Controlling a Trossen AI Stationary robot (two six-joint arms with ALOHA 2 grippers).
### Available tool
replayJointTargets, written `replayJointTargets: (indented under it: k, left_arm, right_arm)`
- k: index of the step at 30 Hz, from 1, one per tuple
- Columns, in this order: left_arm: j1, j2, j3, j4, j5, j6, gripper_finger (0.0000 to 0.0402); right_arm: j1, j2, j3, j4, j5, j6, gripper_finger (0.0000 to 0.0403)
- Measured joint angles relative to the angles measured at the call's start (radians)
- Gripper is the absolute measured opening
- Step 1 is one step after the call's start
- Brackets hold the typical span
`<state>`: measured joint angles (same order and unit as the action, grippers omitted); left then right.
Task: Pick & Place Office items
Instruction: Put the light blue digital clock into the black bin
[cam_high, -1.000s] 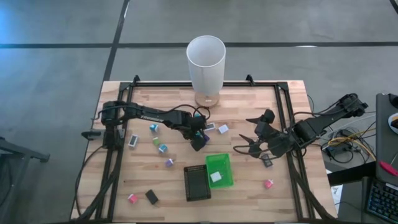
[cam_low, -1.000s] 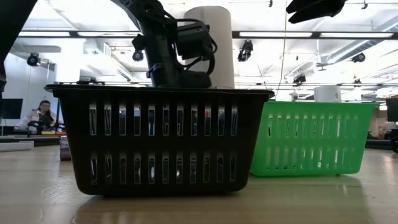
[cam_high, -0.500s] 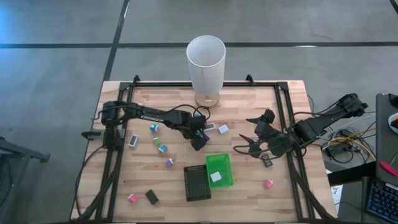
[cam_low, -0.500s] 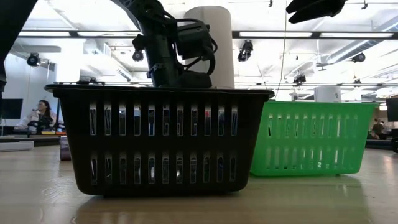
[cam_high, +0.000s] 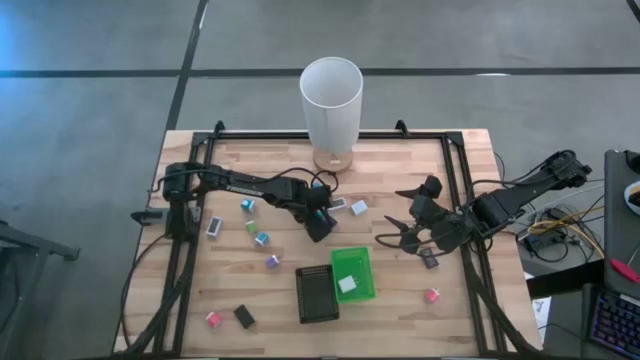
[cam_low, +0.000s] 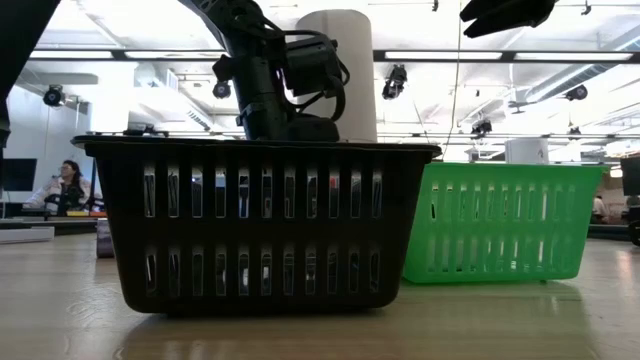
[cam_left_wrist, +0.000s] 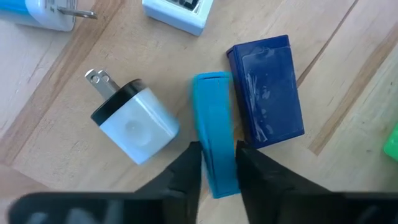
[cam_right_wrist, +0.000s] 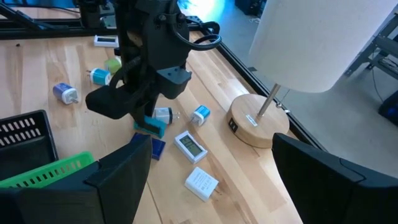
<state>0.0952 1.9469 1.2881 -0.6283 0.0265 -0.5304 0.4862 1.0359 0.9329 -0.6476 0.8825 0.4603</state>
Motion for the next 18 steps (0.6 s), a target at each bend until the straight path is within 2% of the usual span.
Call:
replayJointTargets:
  k: [5,12,18]
  left_arm:
    - [0.000,-0.003,-0.014,0.007,0.000,0.024,0.0046]
    - [0.000,-0.007,-0.043,0.013,0.004,0.059,0.0046]
    - [0.000,-0.007,-0.021,-0.006,0.004,0.102,0.0046]
  right_arm:
    - [0.000,0.000,0.000,0.000,0.000,0.000,0.0325]
    - [0.000,0.000,0.000,0.000,0.000,0.000,0.0325]
    - [0.000,0.000,0.000,0.001,0.000,0.000,0.0325]
